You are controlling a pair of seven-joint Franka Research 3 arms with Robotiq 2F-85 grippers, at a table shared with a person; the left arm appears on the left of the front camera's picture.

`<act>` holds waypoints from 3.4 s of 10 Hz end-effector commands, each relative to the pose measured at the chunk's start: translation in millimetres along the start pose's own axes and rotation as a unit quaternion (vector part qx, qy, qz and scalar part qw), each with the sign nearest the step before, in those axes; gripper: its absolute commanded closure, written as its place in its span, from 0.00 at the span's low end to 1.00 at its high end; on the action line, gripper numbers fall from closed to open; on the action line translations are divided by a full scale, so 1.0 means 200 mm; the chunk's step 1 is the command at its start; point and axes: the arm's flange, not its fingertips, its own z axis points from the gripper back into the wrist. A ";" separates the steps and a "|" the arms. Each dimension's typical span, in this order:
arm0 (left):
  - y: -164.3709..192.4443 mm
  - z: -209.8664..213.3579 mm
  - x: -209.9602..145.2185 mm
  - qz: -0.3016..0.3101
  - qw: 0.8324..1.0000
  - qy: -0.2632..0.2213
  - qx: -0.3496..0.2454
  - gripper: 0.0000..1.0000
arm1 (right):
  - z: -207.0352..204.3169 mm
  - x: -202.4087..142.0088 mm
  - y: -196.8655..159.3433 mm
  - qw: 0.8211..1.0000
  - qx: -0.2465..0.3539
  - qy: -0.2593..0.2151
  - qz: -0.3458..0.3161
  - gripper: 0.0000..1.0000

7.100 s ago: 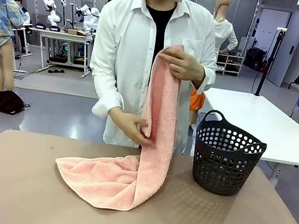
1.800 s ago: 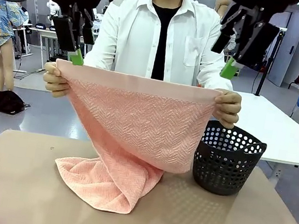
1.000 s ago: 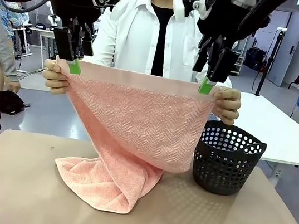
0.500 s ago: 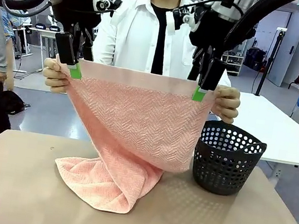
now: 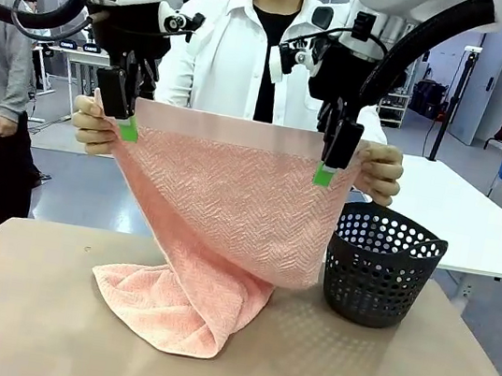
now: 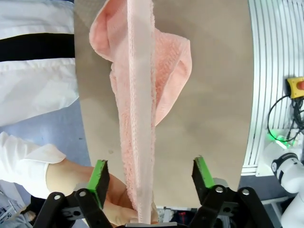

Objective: Fold the towel.
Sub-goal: Grab the top end of the 100 cm Hotel Towel extended by the human, then release the end of the 100 cm Hotel Towel you were holding and grab the top end of the folded side.

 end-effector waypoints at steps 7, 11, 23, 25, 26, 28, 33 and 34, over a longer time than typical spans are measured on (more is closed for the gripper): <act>-0.01 0.01 0.00 -0.015 1.000 -0.006 -0.008 1.00 | -0.04 -0.01 0.02 1.000 -0.011 0.022 -0.016 1.00; -0.01 0.01 0.00 -0.017 1.000 -0.007 -0.010 1.00 | -0.04 -0.02 0.02 1.000 -0.010 0.019 -0.017 1.00; 0.00 0.00 0.01 -0.008 1.000 0.000 -0.001 1.00 | -0.02 -0.01 0.00 1.000 -0.001 0.012 -0.005 1.00; 0.00 0.00 0.01 -0.008 1.000 0.000 -0.001 1.00 | -0.02 -0.01 0.00 1.000 -0.001 0.012 -0.005 1.00; 0.00 0.00 0.01 -0.008 1.000 0.000 -0.001 1.00 | -0.02 -0.01 0.00 1.000 -0.001 0.012 -0.005 1.00; 0.00 0.00 0.01 -0.008 1.000 0.000 -0.001 1.00 | -0.02 -0.01 0.00 1.000 -0.001 0.012 -0.005 1.00; 0.00 0.00 0.01 -0.008 1.000 0.000 -0.001 1.00 | -0.02 -0.01 0.00 1.000 -0.001 0.012 -0.005 1.00; 0.00 0.00 0.01 -0.008 1.000 0.000 -0.001 1.00 | -0.02 -0.01 0.00 1.000 -0.001 0.012 -0.005 1.00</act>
